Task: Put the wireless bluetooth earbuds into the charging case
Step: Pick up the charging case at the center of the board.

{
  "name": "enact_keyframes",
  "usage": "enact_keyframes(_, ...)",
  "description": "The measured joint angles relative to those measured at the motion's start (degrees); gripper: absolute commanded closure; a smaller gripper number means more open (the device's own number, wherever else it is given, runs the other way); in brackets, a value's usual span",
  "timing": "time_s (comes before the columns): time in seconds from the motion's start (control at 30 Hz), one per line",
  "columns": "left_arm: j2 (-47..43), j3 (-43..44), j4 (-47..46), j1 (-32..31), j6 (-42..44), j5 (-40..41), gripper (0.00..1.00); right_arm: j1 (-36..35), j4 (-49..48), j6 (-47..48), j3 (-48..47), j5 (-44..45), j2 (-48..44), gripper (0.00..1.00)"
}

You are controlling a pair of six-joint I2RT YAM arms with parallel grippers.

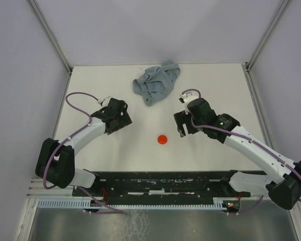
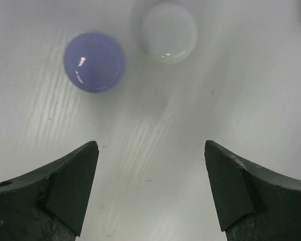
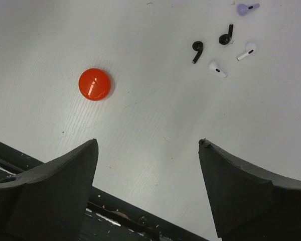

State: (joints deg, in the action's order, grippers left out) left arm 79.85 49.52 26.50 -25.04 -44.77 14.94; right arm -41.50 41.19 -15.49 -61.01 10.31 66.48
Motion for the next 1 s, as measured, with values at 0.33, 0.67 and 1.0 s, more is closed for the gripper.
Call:
enact_keyframes(0.33,9.3,8.9,11.2,2.6,-12.1,6.7,0.06,0.0,-0.9,1.3,0.0,-2.4,0.7,0.11)
enact_keyframes(0.67,16.1,13.6,13.2,5.9,-20.3,11.0,0.24,0.0,-0.9,1.3,0.0,-2.6,1.5,0.11)
enact_keyframes(1.0,21.7,14.2,12.5,7.7,-22.7,11.1,0.35,0.0,-0.9,2.1,0.0,-2.6,1.6,0.11)
